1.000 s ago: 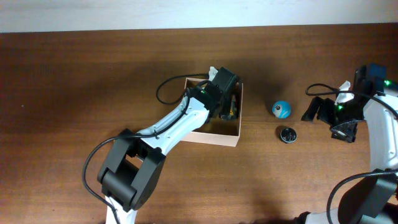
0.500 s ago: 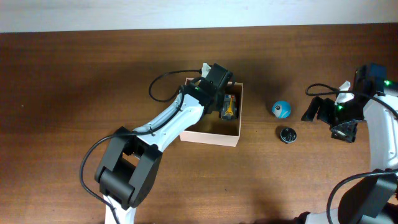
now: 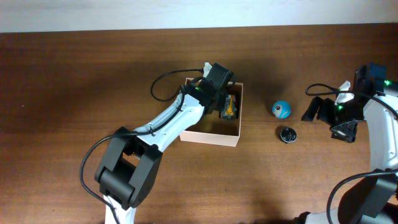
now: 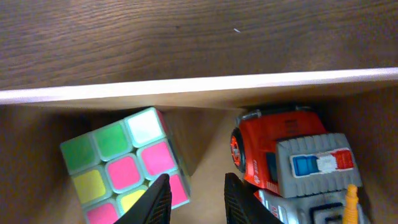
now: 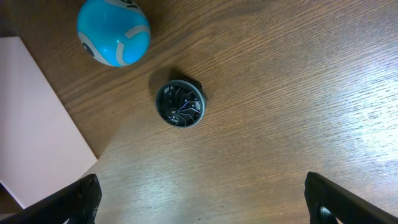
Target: Pack container
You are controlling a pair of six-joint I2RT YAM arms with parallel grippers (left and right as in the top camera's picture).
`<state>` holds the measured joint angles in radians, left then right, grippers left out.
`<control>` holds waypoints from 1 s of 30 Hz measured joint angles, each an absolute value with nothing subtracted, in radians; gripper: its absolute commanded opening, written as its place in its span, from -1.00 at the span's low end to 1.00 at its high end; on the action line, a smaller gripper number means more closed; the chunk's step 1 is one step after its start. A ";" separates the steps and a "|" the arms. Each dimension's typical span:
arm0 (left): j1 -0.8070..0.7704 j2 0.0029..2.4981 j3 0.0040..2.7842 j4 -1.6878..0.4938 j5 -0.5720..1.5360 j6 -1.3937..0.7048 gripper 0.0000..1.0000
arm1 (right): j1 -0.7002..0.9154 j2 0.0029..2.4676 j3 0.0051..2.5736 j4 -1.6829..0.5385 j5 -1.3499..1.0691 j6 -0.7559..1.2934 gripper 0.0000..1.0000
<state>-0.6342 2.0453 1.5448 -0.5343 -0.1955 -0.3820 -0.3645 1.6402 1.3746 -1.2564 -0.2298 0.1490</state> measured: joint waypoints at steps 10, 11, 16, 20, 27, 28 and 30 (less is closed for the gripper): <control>-0.636 2.064 1.545 -0.533 -0.177 -0.382 -0.39 | -0.364 1.640 1.375 -1.256 -0.230 0.149 0.97; -0.636 2.071 1.545 -0.527 -0.178 -0.381 -0.39 | -0.364 1.640 1.375 -1.256 -0.230 0.149 0.97; -0.638 2.086 1.562 -0.514 -0.165 -0.382 -0.39 | -0.364 1.640 1.375 -1.256 -0.230 0.149 0.97; -0.638 2.113 1.562 -0.524 -0.155 -0.382 -0.37 | -0.364 1.640 1.375 -1.256 -0.230 0.149 0.97; -0.638 2.129 1.562 -0.537 -0.155 -0.382 -0.38 | -0.364 1.640 1.375 -1.256 -0.230 0.149 0.97; -0.638 2.129 1.562 -0.539 -0.155 -0.382 -0.36 | -0.364 1.640 1.375 -1.256 -0.230 0.149 0.97; -0.638 2.129 1.562 -0.541 -0.158 -0.382 -0.31 | -0.364 1.640 1.375 -1.256 -0.230 0.149 0.97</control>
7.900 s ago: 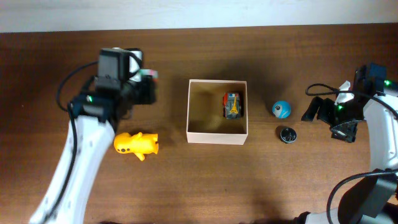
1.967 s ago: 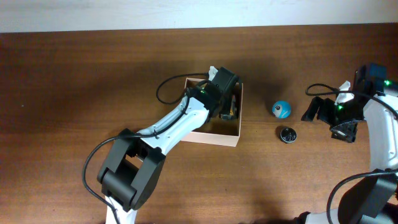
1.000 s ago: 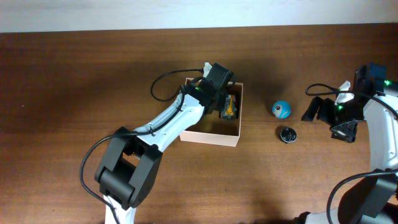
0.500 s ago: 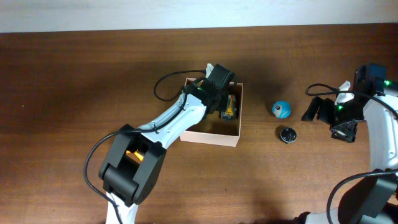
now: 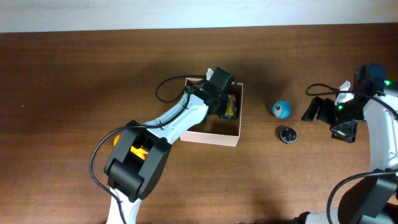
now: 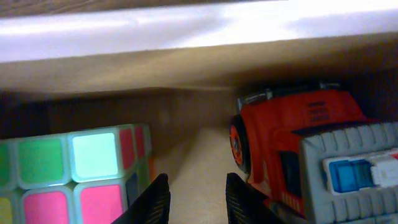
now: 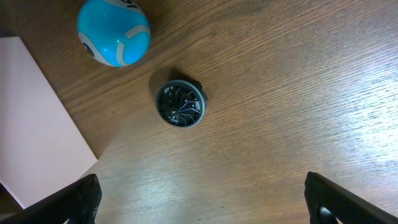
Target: Pack container
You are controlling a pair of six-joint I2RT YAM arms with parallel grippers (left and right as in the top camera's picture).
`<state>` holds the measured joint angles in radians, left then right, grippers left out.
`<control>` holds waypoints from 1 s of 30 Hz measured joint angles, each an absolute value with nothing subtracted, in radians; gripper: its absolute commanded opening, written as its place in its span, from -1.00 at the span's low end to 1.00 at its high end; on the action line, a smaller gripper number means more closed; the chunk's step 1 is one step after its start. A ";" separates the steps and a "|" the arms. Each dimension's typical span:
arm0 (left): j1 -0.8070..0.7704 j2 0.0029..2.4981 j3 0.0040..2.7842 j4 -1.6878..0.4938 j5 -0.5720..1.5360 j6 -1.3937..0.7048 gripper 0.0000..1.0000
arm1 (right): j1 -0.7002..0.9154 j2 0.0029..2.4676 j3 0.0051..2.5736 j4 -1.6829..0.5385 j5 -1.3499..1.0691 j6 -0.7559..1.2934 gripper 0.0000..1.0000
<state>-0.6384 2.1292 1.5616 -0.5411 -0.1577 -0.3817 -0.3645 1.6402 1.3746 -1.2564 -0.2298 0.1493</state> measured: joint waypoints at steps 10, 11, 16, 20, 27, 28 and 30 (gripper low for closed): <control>-0.639 2.121 1.593 -0.628 -0.176 -0.337 -0.08 | -0.364 1.640 1.375 -1.256 -0.230 0.149 0.97; -0.639 2.113 1.602 -0.641 -0.178 -0.332 -0.05 | -0.364 1.640 1.375 -1.256 -0.230 0.149 0.98; -0.639 2.003 1.654 -0.708 -0.191 -0.318 0.14 | -0.364 1.640 1.375 -1.256 -0.230 0.148 0.97; -0.639 1.869 1.712 -0.791 -0.192 -0.292 0.91 | -0.364 1.640 1.375 -1.256 -0.230 0.149 0.97; -0.630 1.661 1.744 -0.997 -0.195 -0.192 0.99 | -0.364 1.640 1.375 -1.256 -0.230 0.149 0.97; -0.624 1.645 1.745 -1.045 -0.195 -0.178 0.98 | -0.364 1.640 1.375 -1.256 -0.230 0.149 0.97; -0.602 1.627 1.747 -1.139 -0.195 -0.163 0.99 | -0.364 1.640 1.375 -1.256 -0.229 0.149 0.97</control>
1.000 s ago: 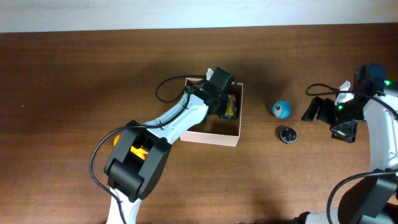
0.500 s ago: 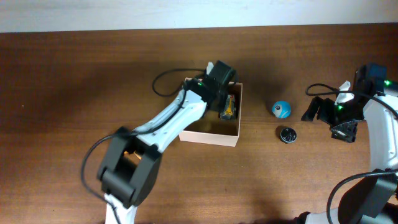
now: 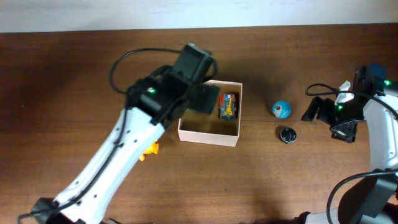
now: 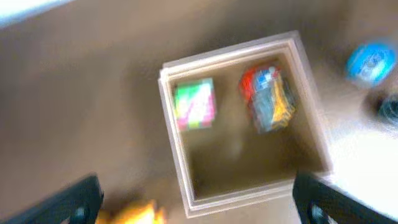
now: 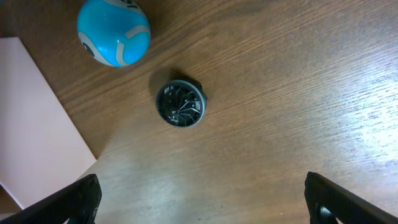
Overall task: Pack container
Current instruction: 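Move left gripper out to the yellow toy and grasp it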
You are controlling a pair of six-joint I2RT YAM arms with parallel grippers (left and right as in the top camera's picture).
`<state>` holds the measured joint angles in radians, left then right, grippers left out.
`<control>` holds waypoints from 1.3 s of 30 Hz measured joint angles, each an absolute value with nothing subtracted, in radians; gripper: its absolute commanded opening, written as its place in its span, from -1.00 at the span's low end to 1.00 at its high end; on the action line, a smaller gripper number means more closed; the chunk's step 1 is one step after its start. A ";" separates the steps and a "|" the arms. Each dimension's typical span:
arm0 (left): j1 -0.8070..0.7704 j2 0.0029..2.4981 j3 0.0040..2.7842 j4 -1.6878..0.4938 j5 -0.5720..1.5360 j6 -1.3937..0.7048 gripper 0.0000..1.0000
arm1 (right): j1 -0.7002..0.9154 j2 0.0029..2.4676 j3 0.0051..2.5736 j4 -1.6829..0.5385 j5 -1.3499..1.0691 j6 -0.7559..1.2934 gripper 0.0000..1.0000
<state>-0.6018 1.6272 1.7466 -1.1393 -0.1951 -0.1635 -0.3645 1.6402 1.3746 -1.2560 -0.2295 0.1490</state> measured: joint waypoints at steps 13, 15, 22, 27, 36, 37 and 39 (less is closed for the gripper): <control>-0.496 1.629 1.631 -1.438 -0.187 -0.295 0.99 | -0.364 1.640 1.375 -1.256 -0.229 0.149 0.97; -0.496 1.629 1.547 -1.364 -0.186 -0.310 0.99 | -0.364 1.640 1.375 -1.256 -0.230 0.149 0.97; -0.403 1.630 1.223 -1.139 -0.182 -0.373 0.99 | -0.364 1.640 1.375 -1.256 -0.229 0.149 0.97; -0.316 1.630 1.111 -0.991 -0.183 -0.365 0.99 | -0.364 1.640 1.375 -1.256 -0.230 0.149 0.97; -0.306 1.630 0.976 -0.820 -0.191 -0.334 0.07 | -0.364 1.640 1.375 -1.256 -0.230 0.149 0.97; -0.306 1.630 0.969 -0.820 -0.192 -0.332 -0.15 | -0.364 1.640 1.375 -1.256 -0.230 0.149 0.97; -0.306 1.629 0.968 -0.817 -0.194 -0.331 -0.55 | -0.364 1.640 1.375 -1.256 -0.230 0.149 0.97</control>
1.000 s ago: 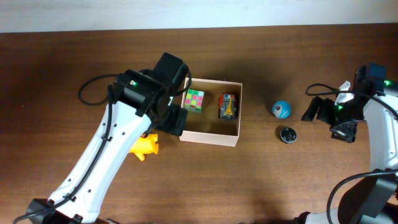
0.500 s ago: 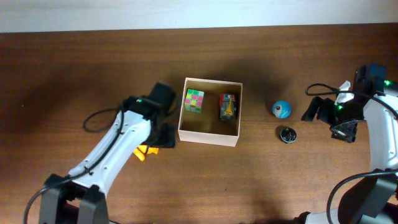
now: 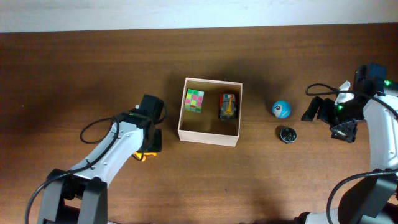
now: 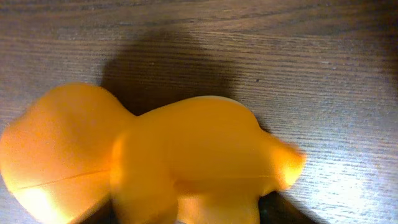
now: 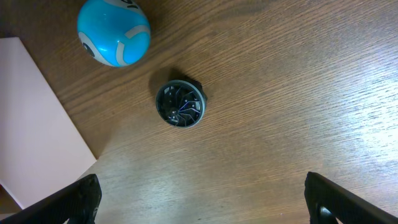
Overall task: Pack container
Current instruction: 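Move left gripper out to the yellow toy and grasp it, then carry the yellow toy into the box and release it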
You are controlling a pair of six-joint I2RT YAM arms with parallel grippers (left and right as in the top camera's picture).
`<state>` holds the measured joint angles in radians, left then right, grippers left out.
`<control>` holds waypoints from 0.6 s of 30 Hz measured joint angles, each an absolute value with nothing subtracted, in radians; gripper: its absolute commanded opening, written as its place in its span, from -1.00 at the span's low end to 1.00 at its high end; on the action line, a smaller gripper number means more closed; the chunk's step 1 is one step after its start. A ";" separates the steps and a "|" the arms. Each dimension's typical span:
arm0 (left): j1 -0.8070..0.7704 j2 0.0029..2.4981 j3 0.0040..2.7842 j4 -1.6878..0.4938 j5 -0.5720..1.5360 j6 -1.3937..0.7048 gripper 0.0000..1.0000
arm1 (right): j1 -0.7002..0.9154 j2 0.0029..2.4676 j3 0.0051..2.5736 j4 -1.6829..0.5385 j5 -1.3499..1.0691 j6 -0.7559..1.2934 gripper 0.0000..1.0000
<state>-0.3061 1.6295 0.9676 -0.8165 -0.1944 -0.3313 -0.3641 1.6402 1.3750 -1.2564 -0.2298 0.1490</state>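
Note:
An orange toy (image 4: pixel 168 155) fills the left wrist view, lying on the wood left of the box. Only a sliver of the orange toy (image 3: pixel 144 155) shows overhead, below my left gripper (image 3: pixel 149 138). That gripper's dark fingers press against both sides of the toy, shut on it. The pale open box (image 3: pixel 209 138) holds a colour cube (image 3: pixel 194 100) and a toy truck (image 3: pixel 228 106). A blue ball (image 5: pixel 114 32) and a black round disc (image 5: pixel 180 104) lie on the table to the right. My right gripper (image 5: pixel 202 202) hangs open above bare wood, near the disc.
The box's pale corner (image 5: pixel 31 124) shows at the left of the right wrist view. The blue ball (image 3: pixel 281 109) and the disc (image 3: pixel 286 134) sit between the box and my right arm (image 3: pixel 348 115). The table's far edge runs along the top.
My left gripper was open, high above the box. Now it is down on the table left of the box, shut on the orange toy. The right arm has not moved.
My left gripper was shut inside the box between the cube and the truck, at both of the two oldest moments. Then it was open, high over the box. Now it grips the orange toy beside the box. The right gripper stayed open throughout.

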 measured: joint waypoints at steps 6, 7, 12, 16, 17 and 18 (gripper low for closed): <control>-0.306 1.619 0.999 -0.896 -0.190 -0.325 -0.96 | -0.364 1.640 1.375 -1.256 -0.230 0.149 0.97; -0.306 1.612 1.017 -0.928 -0.189 -0.325 -0.96 | -0.364 1.640 1.375 -1.256 -0.230 0.149 0.97; -0.307 1.547 1.180 -1.077 -0.172 -0.326 -0.96 | -0.364 1.640 1.375 -1.256 -0.230 0.149 0.97; -0.335 1.472 1.374 -1.119 -0.147 -0.326 -0.96 | -0.364 1.640 1.375 -1.256 -0.229 0.149 0.97; -0.352 1.451 1.414 -1.116 -0.141 -0.326 -0.96 | -0.364 1.640 1.375 -1.256 -0.230 0.149 0.97; -0.369 1.433 1.442 -1.106 -0.135 -0.326 -0.96 | -0.364 1.640 1.375 -1.256 -0.230 0.149 0.97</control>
